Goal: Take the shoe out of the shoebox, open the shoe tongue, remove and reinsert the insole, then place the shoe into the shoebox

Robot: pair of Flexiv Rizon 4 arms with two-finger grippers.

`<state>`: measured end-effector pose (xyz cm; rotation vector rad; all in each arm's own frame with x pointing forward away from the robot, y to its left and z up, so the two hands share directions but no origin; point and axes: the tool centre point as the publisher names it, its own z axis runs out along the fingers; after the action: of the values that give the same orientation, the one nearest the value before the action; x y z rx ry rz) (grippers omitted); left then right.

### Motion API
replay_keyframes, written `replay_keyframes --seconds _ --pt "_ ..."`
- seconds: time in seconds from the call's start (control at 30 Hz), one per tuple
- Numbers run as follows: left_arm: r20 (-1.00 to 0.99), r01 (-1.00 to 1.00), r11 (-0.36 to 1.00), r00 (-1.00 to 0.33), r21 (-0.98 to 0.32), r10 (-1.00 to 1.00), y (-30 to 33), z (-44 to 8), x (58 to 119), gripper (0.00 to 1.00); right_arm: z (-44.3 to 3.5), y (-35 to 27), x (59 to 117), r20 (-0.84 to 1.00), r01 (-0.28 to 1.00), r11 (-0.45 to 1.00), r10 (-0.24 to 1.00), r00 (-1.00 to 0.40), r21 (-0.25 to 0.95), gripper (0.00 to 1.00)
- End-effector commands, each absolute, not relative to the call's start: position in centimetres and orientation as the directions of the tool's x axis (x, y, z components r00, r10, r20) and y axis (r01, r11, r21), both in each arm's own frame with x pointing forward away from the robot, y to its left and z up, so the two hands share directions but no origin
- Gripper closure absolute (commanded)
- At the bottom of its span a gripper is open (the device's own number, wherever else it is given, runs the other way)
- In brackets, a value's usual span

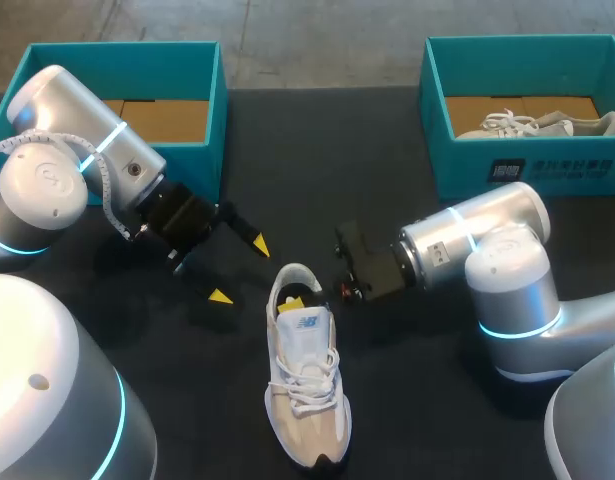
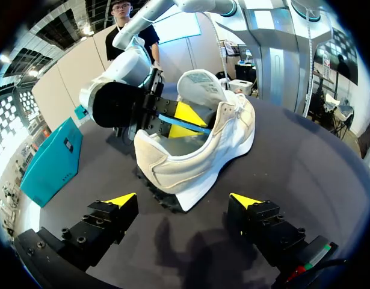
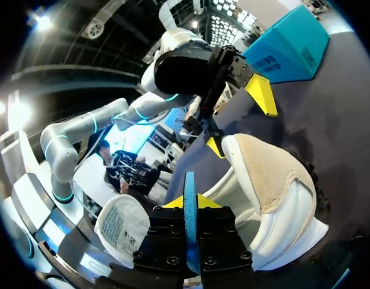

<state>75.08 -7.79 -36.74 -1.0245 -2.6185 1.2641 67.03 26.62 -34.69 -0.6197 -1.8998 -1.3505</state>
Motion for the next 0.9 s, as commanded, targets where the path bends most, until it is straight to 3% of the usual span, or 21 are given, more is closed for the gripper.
replay_keyframes --seconds 0.03,0.1,0.17,0.2,0.33,0.43,0.47,0.5,0.53,0.9 --pt "-0.22 0.541 0.446 -0.777 -0.713 0.59 -7.9 -36.7 75.1 0.0 -34.2 26.5 67.2 0.765 0.72 0.328 -0.016 -0.644 0.612 1.0" --pt "-0.22 0.541 0.446 -0.777 -0.713 0.59 -7.9 -36.7 75.1 0.0 -33.7 26.5 67.5 0.756 0.711 0.327 -0.014 -0.655 0.622 0.74" --pt "-0.22 0.541 0.446 -0.777 -0.713 0.59 -7.9 -36.7 75.1 0.0 -33.3 26.5 67.9 0.749 0.705 0.329 -0.012 -0.662 0.628 0.62" --pt "-0.22 0.541 0.446 -0.777 -0.713 0.59 -7.9 -36.7 75.1 0.0 -33.1 26.5 68.1 0.746 0.702 0.33 -0.013 -0.665 0.631 0.61" --pt "-0.22 0.541 0.446 -0.777 -0.713 0.59 -7.9 -36.7 75.1 0.0 -32.6 26.7 68.9 0.736 0.689 0.339 -0.016 -0.676 0.641 0.64" --pt "-0.22 0.541 0.446 -0.777 -0.713 0.59 -7.9 -36.7 75.1 0.0 -32.5 26.8 69.3 0.732 0.683 0.343 -0.02 -0.681 0.644 0.73" --pt "-0.22 0.541 0.446 -0.777 -0.713 0.59 -7.9 -36.7 75.1 0.0 -32.4 26.8 69.5 0.732 0.683 0.344 -0.021 -0.681 0.645 0.78" --pt "-0.22 0.541 0.446 -0.777 -0.713 0.59 -7.9 -36.7 75.1 0.0 -32.4 26.8 69.6 0.732 0.682 0.344 -0.021 -0.681 0.645 0.94" --pt "-0.22 0.541 0.446 -0.777 -0.713 0.59 -7.9 -36.7 75.1 0.0 -32.4 26.8 69.7 0.732 0.682 0.345 -0.022 -0.681 0.645 1.0" --pt "-0.22 0.541 0.446 -0.777 -0.713 0.59 -7.9 -36.7 75.1 0.0 -33.5 26.8 69.5 0.759 0.709 0.342 -0.021 -0.651 0.617 1.0"
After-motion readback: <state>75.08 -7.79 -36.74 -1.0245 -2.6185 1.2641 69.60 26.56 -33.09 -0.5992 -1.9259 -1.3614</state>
